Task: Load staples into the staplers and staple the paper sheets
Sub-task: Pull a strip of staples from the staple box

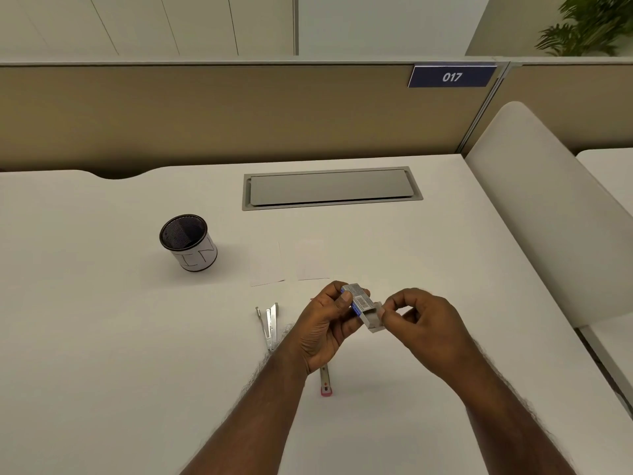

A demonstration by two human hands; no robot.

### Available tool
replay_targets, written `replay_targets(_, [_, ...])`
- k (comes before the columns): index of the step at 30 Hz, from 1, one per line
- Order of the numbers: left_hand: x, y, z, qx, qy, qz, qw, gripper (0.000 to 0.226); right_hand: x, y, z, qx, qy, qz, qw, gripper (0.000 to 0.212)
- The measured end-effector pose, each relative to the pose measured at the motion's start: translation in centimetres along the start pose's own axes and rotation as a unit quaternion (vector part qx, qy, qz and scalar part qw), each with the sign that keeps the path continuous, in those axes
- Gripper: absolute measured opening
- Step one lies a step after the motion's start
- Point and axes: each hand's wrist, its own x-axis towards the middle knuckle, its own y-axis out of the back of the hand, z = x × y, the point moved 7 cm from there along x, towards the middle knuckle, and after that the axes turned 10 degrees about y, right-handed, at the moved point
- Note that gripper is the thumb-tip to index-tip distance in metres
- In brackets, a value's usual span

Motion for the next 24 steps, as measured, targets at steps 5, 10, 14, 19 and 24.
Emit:
replay_targets(5, [0.0, -0.3, 0.0, -0.014, 0.001, -0.005, 1.000, 0.011, -0.2, 0.2, -0.2, 0.013, 0.004, 0.000, 1.000, 0.011])
replay_targets(10, [0.0, -0.3, -0.1, 0.005, 0.002, -0.002, 1.000, 0.012, -0.5, 0.5, -0.8, -0.043, 0.044, 0.002, 0.998, 0.011])
replay_targets(14, [0.0, -0.3, -0.2, 0.012, 0.000, -0.004, 1.000, 0.012, -0.7, 0.3, -1.3, -0.085, 0.069, -0.017, 0.994, 0.009])
replay_targets(19, [0.0, -0.2, -0.1, 0.012, 0.001, -0.010, 1.000, 0.014, -0.7, 0.4, -1.8, -0.135, 0.081, -0.041, 0.987, 0.005])
replay_targets(24, [0.2, -0.1, -0.3, 0.025, 0.002, -0.021, 0.999, 0.009, -0.5, 0.2, -2.0, -0.137, 0.082, -0.067, 0.985, 0.009])
